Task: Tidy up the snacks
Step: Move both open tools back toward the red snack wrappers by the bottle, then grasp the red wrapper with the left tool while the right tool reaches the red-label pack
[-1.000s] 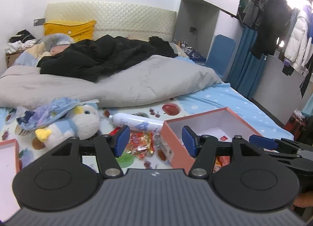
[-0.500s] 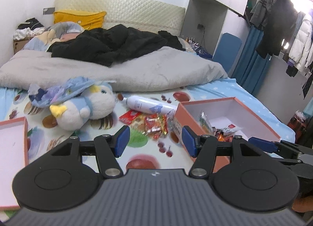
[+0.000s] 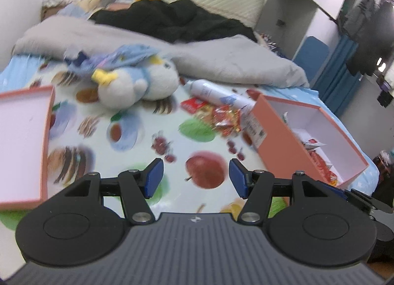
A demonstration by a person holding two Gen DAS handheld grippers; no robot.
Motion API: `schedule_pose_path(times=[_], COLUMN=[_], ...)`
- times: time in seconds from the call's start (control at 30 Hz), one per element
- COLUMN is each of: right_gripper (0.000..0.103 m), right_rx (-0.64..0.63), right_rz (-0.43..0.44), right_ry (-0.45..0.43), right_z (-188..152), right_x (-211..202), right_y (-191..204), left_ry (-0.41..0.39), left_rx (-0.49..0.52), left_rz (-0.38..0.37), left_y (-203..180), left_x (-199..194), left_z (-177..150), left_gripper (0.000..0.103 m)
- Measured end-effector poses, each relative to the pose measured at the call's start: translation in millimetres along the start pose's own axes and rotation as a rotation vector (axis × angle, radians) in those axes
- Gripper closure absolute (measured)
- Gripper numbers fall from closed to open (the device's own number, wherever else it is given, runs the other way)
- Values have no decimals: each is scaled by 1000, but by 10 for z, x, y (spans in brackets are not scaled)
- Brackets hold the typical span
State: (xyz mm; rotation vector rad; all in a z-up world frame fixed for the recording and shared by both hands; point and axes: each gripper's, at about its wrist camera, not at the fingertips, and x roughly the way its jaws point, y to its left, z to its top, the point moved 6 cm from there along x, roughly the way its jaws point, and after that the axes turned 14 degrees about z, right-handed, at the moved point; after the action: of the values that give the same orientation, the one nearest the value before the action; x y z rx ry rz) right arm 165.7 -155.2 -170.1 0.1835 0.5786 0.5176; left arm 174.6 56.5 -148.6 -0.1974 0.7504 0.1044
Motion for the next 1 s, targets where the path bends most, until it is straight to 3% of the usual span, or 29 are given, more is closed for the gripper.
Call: schedule_pose_path(times=[0.33,0.63,0.9,1.0], right_gripper=[40,40,41,41], right_rx=[-33,-67,-62,-41], right_rz=[-41,-117,-171,-176], right_ry=[41,42,49,65], right_z=[-12,105,156,127], right_x=[545,1327,1817,1953], right_y=[-60,-384,-712,-837], left_ry=[55,88,157,183], left_rx=[-87,-160,-120,-82], left_rz=[-8,-153,-316,-344], left_y=[210,104,-384,-589], left_x=[631,1622,2412,2675], left_z=[-5,367,703,785], left_gripper=[32,32,33,33])
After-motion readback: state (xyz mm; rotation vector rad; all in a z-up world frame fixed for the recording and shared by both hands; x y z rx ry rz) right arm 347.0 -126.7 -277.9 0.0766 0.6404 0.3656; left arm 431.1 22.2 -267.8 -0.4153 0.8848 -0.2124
